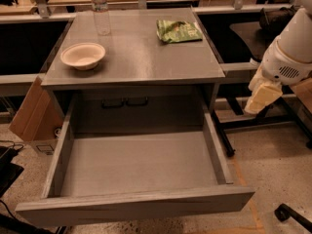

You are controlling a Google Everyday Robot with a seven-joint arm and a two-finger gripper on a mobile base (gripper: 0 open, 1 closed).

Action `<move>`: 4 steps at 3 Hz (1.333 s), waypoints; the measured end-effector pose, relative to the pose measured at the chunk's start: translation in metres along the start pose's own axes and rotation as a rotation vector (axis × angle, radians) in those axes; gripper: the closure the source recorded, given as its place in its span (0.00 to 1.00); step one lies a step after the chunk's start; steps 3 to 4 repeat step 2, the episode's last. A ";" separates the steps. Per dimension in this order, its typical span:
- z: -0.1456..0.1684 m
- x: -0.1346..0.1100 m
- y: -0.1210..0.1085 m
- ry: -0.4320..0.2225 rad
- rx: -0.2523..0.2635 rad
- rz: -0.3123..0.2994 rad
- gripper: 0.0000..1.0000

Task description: Open top drawer

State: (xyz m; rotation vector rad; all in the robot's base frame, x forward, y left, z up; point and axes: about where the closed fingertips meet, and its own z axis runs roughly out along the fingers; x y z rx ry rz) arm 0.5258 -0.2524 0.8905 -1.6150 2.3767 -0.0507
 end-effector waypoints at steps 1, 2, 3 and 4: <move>0.000 0.000 0.000 0.000 0.001 -0.001 0.00; 0.000 0.000 0.000 0.000 0.001 -0.001 0.00; 0.000 0.000 0.000 0.000 0.001 -0.001 0.00; 0.000 0.000 0.000 0.000 0.001 -0.001 0.00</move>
Offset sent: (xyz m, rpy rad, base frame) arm -0.0001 0.0004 0.0002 -0.0002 -0.0014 0.0005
